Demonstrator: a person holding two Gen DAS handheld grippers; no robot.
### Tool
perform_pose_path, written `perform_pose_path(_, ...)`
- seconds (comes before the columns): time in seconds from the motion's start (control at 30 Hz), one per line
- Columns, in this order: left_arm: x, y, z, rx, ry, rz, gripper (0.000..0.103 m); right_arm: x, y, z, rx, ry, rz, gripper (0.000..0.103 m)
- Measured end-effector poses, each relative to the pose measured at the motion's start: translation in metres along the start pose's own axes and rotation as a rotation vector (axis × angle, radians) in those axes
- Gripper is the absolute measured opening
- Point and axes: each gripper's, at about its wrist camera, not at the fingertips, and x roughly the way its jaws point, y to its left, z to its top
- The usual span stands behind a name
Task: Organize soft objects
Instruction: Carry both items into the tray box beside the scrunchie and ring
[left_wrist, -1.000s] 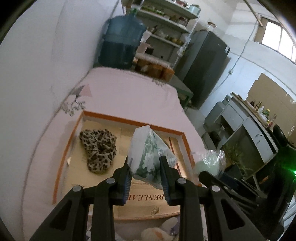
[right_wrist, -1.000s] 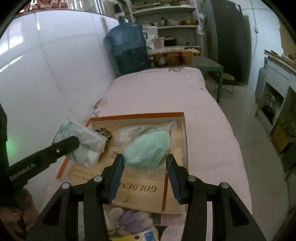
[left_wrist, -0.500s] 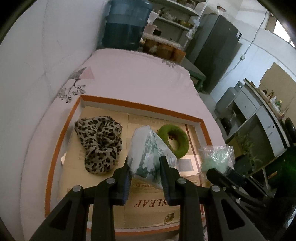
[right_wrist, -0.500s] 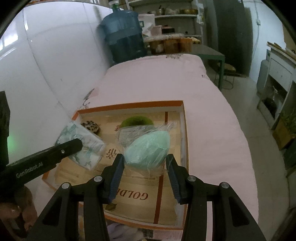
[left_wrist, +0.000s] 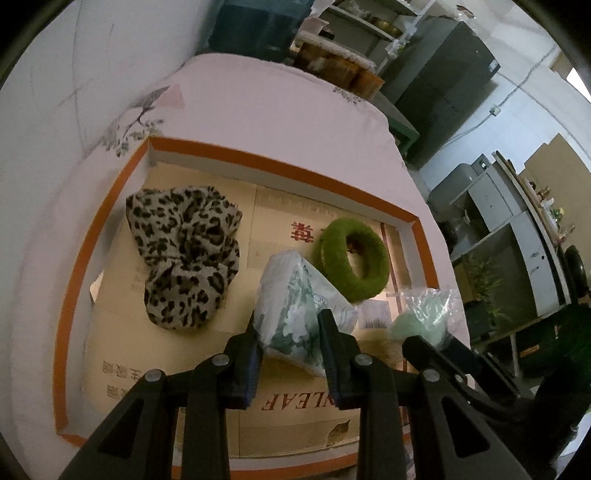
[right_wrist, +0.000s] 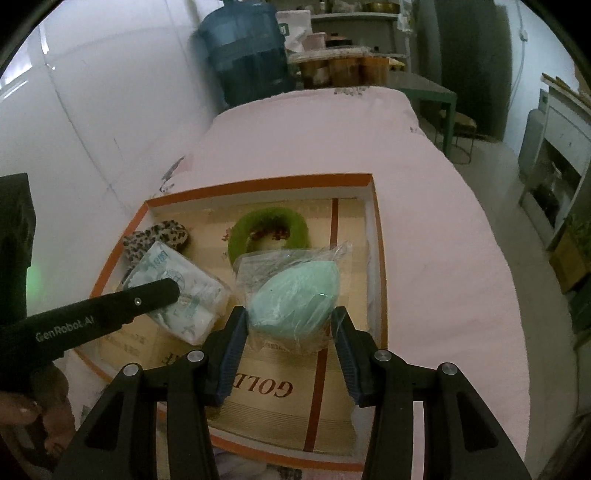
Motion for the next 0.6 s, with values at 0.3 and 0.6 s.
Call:
perform_pose_path(0.3, 0.0098, 0.0059, 0.0003, -0.045, 0.043, -0.027, 0.037, 0.0063, -0.0007, -0.001, -0.003, 0.005, 0.002, 0.048)
perform_pose_path(0.6, 0.0085, 0.01, -0.0016, -0.072, 0.028, -0.038, 0.052, 0.0049, -0.0002, -0.0009, -0.008, -0.017, 0.025, 0.051)
